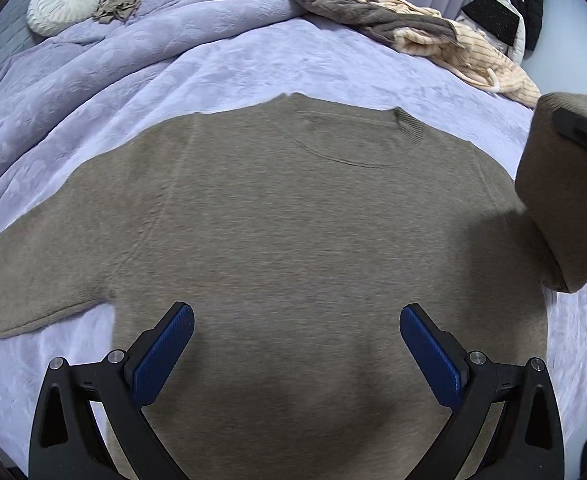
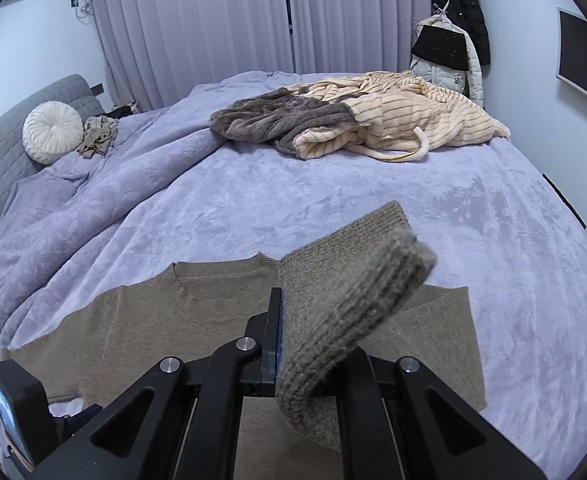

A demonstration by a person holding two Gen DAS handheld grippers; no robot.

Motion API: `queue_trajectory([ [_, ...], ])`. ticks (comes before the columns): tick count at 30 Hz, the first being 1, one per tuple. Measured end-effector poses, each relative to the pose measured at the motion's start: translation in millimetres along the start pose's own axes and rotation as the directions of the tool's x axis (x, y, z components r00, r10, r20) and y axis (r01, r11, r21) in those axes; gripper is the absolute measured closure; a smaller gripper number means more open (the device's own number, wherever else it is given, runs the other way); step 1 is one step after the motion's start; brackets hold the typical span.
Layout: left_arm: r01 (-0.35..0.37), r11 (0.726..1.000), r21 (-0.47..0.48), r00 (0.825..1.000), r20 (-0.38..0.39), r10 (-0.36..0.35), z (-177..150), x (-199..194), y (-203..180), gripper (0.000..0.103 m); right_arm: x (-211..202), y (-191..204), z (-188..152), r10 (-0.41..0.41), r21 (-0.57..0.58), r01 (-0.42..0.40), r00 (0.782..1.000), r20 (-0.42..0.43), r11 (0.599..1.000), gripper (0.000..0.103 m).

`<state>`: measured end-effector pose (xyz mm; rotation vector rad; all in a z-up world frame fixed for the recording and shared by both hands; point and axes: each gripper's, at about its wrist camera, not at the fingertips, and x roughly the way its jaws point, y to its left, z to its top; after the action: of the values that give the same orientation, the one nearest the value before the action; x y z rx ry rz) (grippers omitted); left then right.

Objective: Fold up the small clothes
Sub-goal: 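Lay the sleeve flat across the chest and open the right tool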

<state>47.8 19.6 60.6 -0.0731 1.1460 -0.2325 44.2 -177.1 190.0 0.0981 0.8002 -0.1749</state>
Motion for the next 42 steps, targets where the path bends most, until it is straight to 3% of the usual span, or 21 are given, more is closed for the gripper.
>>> queue_trajectory([
  [12,-0.017,0.992,-0.127,1.000,-0.007,0.017,-20.7,1.1,73.8,0.000,73.6,108.5,-40.1,0.005,-0.137,-0.024,0.991,-0.137,0.990,0.098],
  [20,-0.026,0.983,-0.181,1.000,-0.007,0.025,-34.6,0.3,100.2,0.000,102.3,150.6,-59.3,0.001,-0.196,-0.040,0.981,-0.196,0.980,0.098],
  [24,-0.026,0.976,-0.216,1.000,0.002,0.027,-39.1,-2.4,112.2,0.000,111.9,162.3,-67.4,0.038,-0.214,-0.090,0.971,-0.236,0.973,0.093],
  [25,-0.025,0.974,-0.226,1.000,0.003,0.026,-41.1,-2.9,115.8,0.000,113.2,165.1,-68.6,0.072,-0.214,-0.129,0.964,-0.256,0.968,0.089],
  [27,-0.026,0.969,-0.245,1.000,0.003,0.027,-42.3,-5.9,120.3,0.000,111.7,170.8,-67.8,0.131,-0.219,-0.197,0.950,-0.282,0.956,0.071],
  [29,-0.026,0.967,-0.255,1.000,0.007,0.029,-43.5,-8.8,121.9,0.000,98.9,172.0,-62.7,0.174,-0.234,-0.237,0.950,-0.261,0.943,0.041],
  [32,-0.021,0.968,-0.252,1.000,0.013,0.025,-39.0,-12.8,116.1,0.000,69.0,157.8,-49.3,0.233,-0.234,-0.276,0.953,-0.196,0.932,0.036],
  [34,-0.020,0.975,-0.223,1.000,0.011,0.023,-31.7,-12.3,102.0,0.000,53.7,135.1,-41.0,0.219,-0.231,-0.250,0.963,-0.154,0.940,0.032],
  [36,-0.009,0.983,-0.183,1.000,0.010,0.011,-21.6,-8.6,81.3,0.000,47.5,102.0,-36.8,0.155,-0.217,-0.179,0.980,-0.122,0.960,0.025],
  [38,-0.008,0.992,-0.123,1.000,0.010,0.009,-10.0,-1.9,54.0,0.000,51.6,61.3,-38.0,0.050,-0.204,-0.074,0.992,-0.118,0.976,0.025],
  [40,0.023,0.998,-0.061,1.000,0.011,-0.022,3.1,7.3,24.4,0.000,63.8,20.5,-43.7,-0.045,-0.180,0.017,0.987,-0.155,0.983,0.025],
  [42,0.026,1.000,-0.012,1.000,-0.005,-0.026,14.4,22.9,-1.2,0.000,74.6,-9.6,-51.7,-0.066,-0.132,0.040,0.978,-0.198,0.990,0.025],
])
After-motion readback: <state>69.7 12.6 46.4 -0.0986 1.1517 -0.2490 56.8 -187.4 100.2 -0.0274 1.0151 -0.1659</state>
